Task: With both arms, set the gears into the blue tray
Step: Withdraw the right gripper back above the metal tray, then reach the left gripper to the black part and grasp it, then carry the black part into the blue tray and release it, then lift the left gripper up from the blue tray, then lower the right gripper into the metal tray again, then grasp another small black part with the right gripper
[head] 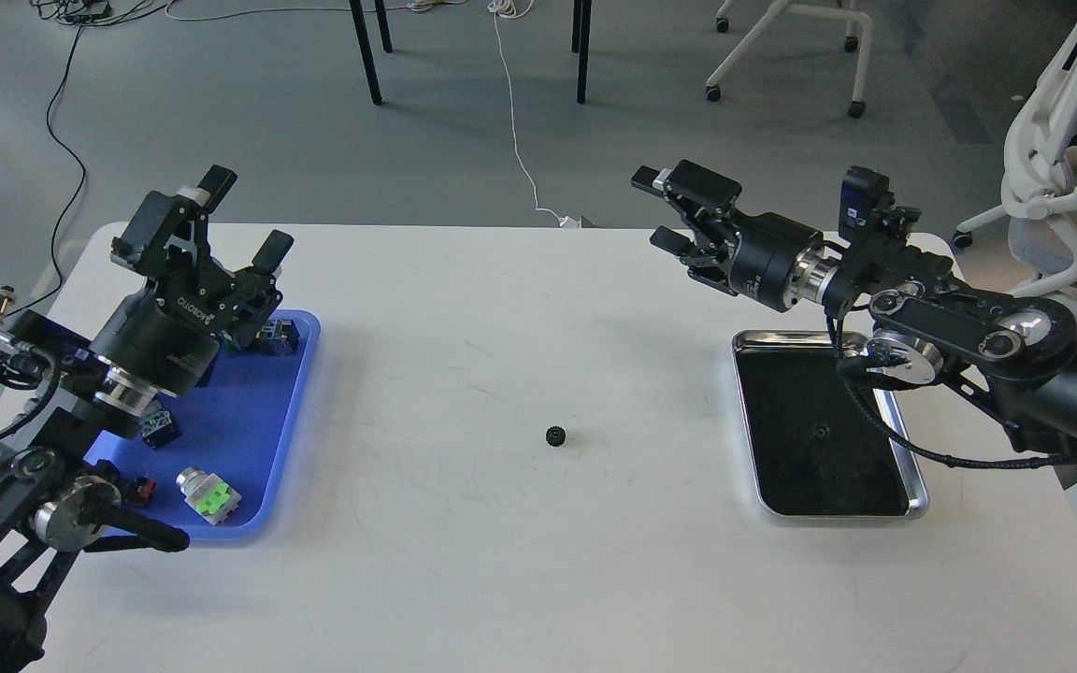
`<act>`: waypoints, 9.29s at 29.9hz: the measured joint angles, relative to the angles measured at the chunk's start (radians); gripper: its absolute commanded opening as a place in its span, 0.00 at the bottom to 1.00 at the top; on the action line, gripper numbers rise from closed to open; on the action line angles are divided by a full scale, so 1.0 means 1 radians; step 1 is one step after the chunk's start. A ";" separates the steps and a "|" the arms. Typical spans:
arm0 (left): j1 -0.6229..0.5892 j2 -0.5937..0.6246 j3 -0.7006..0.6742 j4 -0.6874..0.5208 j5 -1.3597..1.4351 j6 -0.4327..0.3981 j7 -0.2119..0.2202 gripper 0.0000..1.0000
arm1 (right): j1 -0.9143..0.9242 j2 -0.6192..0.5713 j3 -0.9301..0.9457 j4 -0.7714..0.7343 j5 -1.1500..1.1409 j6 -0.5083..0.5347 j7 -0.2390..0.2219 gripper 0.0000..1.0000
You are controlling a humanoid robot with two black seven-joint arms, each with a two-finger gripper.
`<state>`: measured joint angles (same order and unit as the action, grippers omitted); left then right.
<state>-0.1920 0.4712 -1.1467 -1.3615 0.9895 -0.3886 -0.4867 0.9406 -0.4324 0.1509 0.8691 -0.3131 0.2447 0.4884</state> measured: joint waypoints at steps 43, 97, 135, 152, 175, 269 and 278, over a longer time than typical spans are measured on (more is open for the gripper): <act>-0.796 -0.285 1.004 0.439 1.192 -0.004 -0.002 0.81 | -0.448 -0.117 0.466 -0.031 0.302 0.237 0.000 0.99; -0.791 -0.367 1.058 0.549 1.192 0.002 -0.002 0.20 | -0.469 -0.117 0.467 -0.030 0.302 0.239 0.000 0.99; -0.763 0.395 1.058 0.190 1.192 0.020 -0.002 0.16 | -0.477 -0.117 0.463 -0.023 0.296 0.239 0.000 0.99; -0.690 0.393 1.057 0.276 1.192 0.021 -0.002 0.20 | -0.491 -0.117 0.464 -0.021 0.295 0.239 0.000 0.99; -0.657 0.394 1.045 0.264 1.192 0.021 -0.002 0.54 | -0.491 -0.118 0.473 -0.006 0.293 0.239 0.000 0.99; -0.130 -0.019 0.101 0.131 -0.454 0.103 0.159 0.98 | 0.300 -0.110 -0.576 0.066 -1.429 0.180 0.000 0.69; -0.130 -0.017 0.102 0.131 -0.454 0.103 0.160 0.98 | 0.290 -0.108 -0.576 0.050 -1.429 0.180 0.000 0.63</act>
<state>-0.3221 0.4540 -1.0448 -1.2303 0.5354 -0.2854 -0.3267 1.2305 -0.5403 -0.4254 0.9189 -1.7425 0.4250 0.4886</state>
